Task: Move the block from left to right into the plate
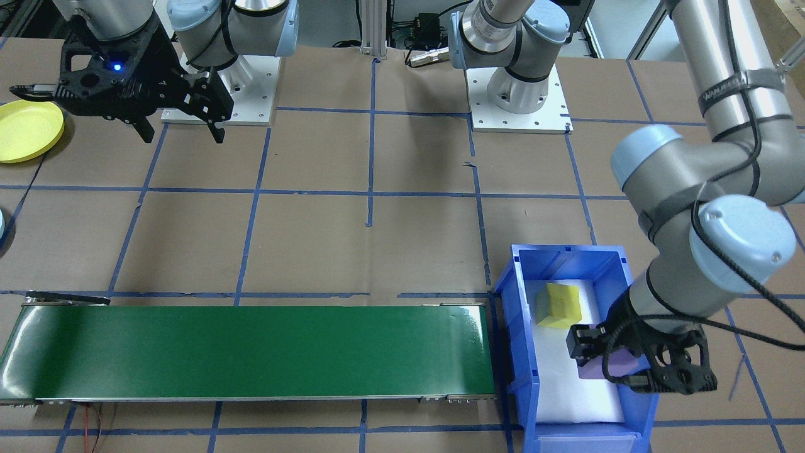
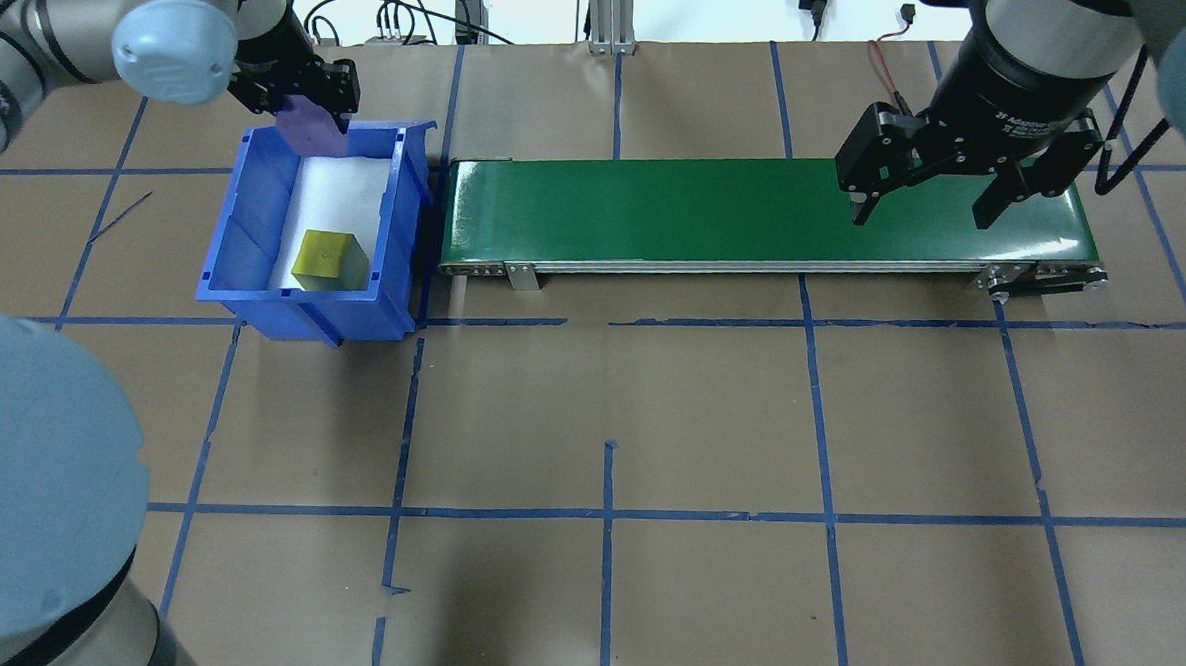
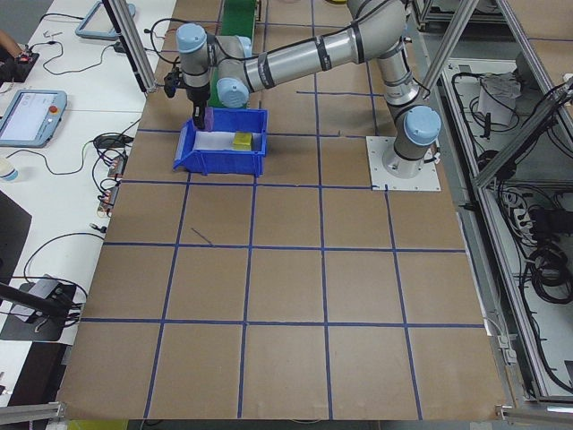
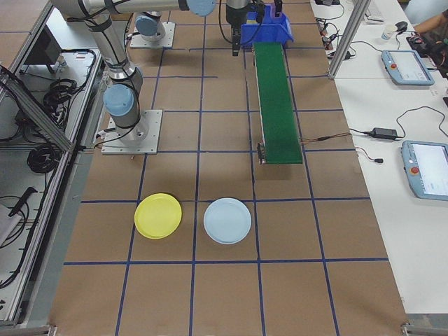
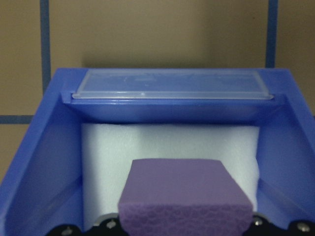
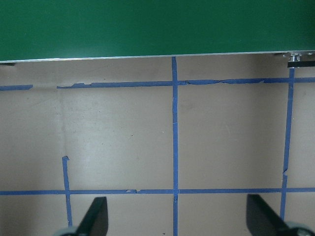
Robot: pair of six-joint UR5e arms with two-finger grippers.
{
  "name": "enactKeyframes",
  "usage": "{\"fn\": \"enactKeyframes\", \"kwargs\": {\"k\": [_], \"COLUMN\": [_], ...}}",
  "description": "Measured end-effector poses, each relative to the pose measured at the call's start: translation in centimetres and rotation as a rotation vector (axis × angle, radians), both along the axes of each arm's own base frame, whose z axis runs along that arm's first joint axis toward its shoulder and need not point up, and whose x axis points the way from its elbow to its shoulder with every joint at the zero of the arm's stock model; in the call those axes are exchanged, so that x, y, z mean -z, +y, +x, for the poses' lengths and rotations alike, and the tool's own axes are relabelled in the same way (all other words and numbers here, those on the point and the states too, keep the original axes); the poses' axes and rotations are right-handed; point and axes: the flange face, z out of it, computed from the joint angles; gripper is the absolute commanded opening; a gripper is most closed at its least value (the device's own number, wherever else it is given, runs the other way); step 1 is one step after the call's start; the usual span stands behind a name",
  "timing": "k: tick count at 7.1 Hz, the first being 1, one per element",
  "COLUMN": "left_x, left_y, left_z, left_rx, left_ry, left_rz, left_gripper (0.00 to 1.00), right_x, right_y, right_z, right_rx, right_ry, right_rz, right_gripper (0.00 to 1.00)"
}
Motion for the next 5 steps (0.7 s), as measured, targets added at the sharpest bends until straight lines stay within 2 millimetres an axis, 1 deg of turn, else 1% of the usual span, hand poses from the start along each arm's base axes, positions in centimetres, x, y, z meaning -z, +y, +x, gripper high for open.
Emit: {"fn": "enactKeyframes", "kwargs": {"k": [1, 2, 3, 4, 5], "left_x": [-2.2, -2.2, -0.2, 2.6, 5.6], "left_y": [1.8, 3.3, 4.6, 5.5, 5.5], "left_z": [-3.0, -6.9, -10.7, -13.5, -15.3], "left_rx": [0.03, 0.078, 0.116, 0.117, 0.097], "left_ry": [0.001, 0.002, 0.002, 0.004, 0.01], "left_rz": [-0.001, 0.005, 0.017, 0.02, 0.009], "left_gripper": [0.53, 0.53, 0.53, 0.55, 0.56], "right_x": [0.0, 0.1, 0.1, 0.1, 0.1], "right_y": [0.0, -0.1, -0.1, -0.1, -0.1], "right_z": [0.0, 0.0, 0.0, 0.0, 0.0], "right_rx": [-0.001, -0.002, -0.004, -0.005, -0.006], "right_ry": [0.0, 0.0, 0.001, 0.001, -0.001], "right_rz": [-0.001, -0.002, -0.001, -0.001, 0.0], "right_gripper": [1.0, 1.0, 1.0, 1.0, 1.0]}}
